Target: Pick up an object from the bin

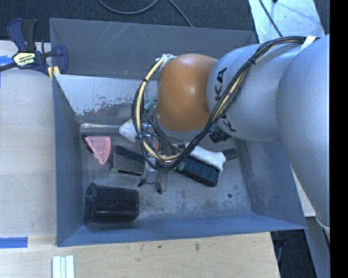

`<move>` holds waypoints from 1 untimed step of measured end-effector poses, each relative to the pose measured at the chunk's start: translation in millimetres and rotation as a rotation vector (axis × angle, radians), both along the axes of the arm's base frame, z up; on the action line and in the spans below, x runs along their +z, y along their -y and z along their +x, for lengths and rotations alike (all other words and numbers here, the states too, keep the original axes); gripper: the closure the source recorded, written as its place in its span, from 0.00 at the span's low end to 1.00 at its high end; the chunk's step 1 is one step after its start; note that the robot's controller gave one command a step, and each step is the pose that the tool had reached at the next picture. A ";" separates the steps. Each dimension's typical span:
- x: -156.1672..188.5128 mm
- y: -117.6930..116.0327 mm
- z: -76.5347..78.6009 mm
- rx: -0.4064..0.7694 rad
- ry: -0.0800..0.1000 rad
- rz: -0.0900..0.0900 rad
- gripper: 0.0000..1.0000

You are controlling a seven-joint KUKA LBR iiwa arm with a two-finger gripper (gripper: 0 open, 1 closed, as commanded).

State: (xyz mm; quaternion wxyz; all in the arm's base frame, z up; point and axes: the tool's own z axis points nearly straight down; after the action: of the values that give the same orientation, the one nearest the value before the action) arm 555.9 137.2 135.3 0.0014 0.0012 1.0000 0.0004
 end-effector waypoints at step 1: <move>0.0 0.0 0.0 0.000 0.000 0.000 0.00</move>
Offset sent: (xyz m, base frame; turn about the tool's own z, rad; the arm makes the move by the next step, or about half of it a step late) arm 0.0040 -0.0064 -0.0550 -0.1982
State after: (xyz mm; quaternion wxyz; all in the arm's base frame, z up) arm 555.9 137.2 135.3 0.0014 0.0012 1.0000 0.0004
